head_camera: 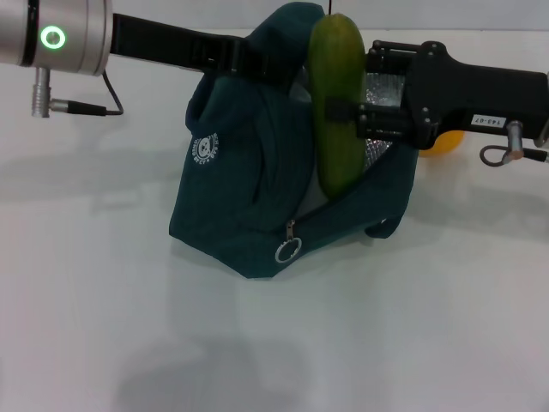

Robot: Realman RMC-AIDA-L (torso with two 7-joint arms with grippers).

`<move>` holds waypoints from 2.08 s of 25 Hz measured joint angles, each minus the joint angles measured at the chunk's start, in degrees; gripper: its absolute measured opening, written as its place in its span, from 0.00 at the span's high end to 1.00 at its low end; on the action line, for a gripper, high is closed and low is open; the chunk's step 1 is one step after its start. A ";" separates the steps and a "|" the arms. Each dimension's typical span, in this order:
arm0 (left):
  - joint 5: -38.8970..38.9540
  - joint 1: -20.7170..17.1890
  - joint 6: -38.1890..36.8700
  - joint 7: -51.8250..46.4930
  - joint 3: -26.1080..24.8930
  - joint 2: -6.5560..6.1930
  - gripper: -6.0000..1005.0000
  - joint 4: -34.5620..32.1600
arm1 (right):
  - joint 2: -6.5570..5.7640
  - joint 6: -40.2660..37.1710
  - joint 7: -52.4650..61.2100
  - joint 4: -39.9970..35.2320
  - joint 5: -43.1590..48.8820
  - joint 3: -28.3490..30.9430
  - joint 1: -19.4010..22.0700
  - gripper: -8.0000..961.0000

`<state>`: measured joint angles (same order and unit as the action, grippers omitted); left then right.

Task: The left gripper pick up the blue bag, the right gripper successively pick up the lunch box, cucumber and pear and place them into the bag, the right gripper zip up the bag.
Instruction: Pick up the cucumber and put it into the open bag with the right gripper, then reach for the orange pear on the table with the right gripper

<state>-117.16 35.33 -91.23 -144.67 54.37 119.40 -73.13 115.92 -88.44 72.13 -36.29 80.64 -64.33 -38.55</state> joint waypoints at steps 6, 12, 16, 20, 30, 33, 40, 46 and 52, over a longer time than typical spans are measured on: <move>0.00 0.00 0.00 0.00 -0.02 0.04 0.95 0.00 | 0.00 0.07 -0.01 0.00 -0.61 -0.12 -0.07 0.34; 0.00 0.00 0.00 0.00 -0.05 0.04 0.95 0.00 | 0.00 0.08 -0.40 -0.01 -0.62 -0.28 -0.14 0.34; 0.00 0.00 0.00 0.00 -0.05 0.04 0.95 0.00 | 0.00 0.44 -0.26 -0.01 -0.63 -0.23 -0.07 0.34; 0.00 -0.01 0.00 0.00 -0.01 0.04 0.95 0.00 | 0.00 1.63 0.12 0.18 -0.78 -0.25 0.02 0.34; 0.01 0.00 0.00 0.26 0.03 0.04 0.95 0.20 | 0.00 1.84 0.16 0.78 -0.54 -0.72 -0.31 0.33; 0.22 0.00 0.00 0.70 -0.02 0.04 0.95 0.70 | -0.03 2.13 0.18 0.63 -0.48 -1.87 -0.42 0.33; 0.58 0.01 0.00 1.40 -0.16 -0.05 0.95 1.32 | -0.14 2.67 0.41 0.23 -0.66 -2.50 -0.49 0.19; 0.60 -0.02 0.00 1.49 -0.37 -0.05 0.95 1.33 | -0.37 2.06 0.64 -0.82 -1.13 -2.03 0.06 0.19; 0.62 -0.16 0.00 1.49 -0.94 -0.05 0.95 1.33 | -0.90 1.21 1.08 -9.77 -1.25 1.51 7.91 0.19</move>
<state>-116.54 35.17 -91.23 -143.17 53.43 119.35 -71.80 115.02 -87.23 73.21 -46.05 79.39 -62.83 -30.64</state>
